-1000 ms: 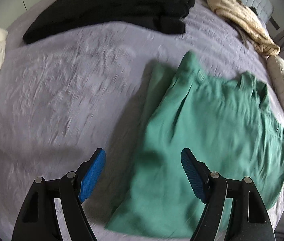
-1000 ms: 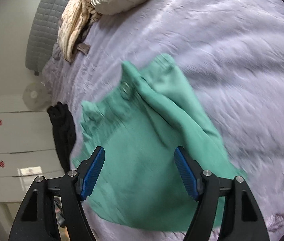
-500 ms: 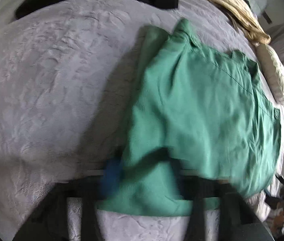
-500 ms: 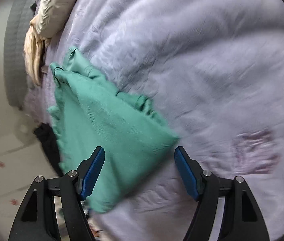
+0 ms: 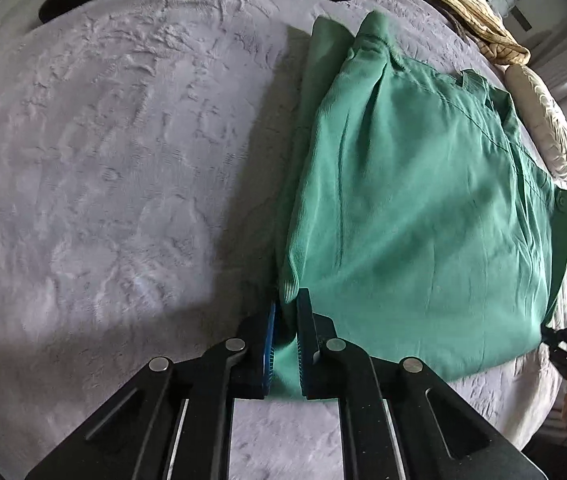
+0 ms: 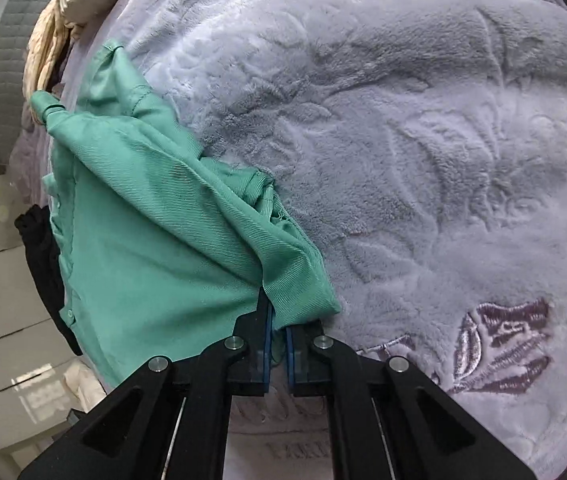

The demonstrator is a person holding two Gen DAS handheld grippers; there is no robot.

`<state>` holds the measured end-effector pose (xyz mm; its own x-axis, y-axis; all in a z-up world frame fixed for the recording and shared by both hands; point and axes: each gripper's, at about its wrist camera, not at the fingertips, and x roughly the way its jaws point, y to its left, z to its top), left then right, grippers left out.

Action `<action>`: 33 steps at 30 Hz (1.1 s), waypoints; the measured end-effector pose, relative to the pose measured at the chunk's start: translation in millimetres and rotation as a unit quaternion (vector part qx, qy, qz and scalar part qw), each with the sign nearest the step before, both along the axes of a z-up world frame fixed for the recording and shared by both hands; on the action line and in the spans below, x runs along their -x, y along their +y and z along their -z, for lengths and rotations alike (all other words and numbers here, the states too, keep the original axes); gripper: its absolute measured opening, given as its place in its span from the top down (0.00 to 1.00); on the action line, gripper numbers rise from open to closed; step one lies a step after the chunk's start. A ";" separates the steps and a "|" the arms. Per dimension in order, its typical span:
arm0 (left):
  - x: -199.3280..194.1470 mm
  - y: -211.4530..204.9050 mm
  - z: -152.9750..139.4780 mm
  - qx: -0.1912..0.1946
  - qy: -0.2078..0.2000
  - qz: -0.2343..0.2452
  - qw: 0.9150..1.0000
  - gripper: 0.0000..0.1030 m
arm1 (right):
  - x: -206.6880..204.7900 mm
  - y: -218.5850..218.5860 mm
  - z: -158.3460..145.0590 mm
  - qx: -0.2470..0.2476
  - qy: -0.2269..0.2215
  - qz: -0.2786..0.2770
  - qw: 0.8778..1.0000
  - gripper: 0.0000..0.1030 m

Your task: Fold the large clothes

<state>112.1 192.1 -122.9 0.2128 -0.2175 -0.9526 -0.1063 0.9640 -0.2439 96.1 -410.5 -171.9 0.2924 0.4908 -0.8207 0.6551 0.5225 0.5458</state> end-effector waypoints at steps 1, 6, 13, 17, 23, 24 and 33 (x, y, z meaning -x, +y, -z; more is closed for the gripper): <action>3.7 3.3 -6.4 -0.010 -0.002 0.007 1.000 0.89 | 1.7 -0.9 -3.1 0.002 -0.001 -0.002 1.000 0.94; 12.7 18.8 -26.3 -0.065 -0.006 0.005 0.998 0.89 | 18.0 -7.2 -33.4 0.030 -0.005 -0.004 1.000 0.87; 0.3 17.9 -51.9 -0.047 -0.042 -0.017 0.998 0.89 | 0.0 -1.0 -91.8 0.089 -0.101 -0.022 0.991 0.87; -15.3 -9.3 -34.1 -0.064 -0.031 -0.013 0.997 0.89 | -53.5 18.2 -102.1 0.094 -0.136 -0.057 0.985 0.87; -7.1 -2.1 -9.4 -0.063 -0.018 -0.040 0.997 0.89 | -126.0 38.9 -83.8 0.131 -0.131 -0.098 0.978 0.87; -9.9 -4.3 -8.2 -0.060 -0.018 -0.040 0.997 0.89 | -132.7 37.5 -77.0 0.135 -0.122 -0.100 0.978 0.87; 11.0 13.0 -6.1 -0.134 0.010 -0.035 0.990 0.89 | -123.4 7.6 -59.9 0.142 -0.076 -0.074 0.984 0.90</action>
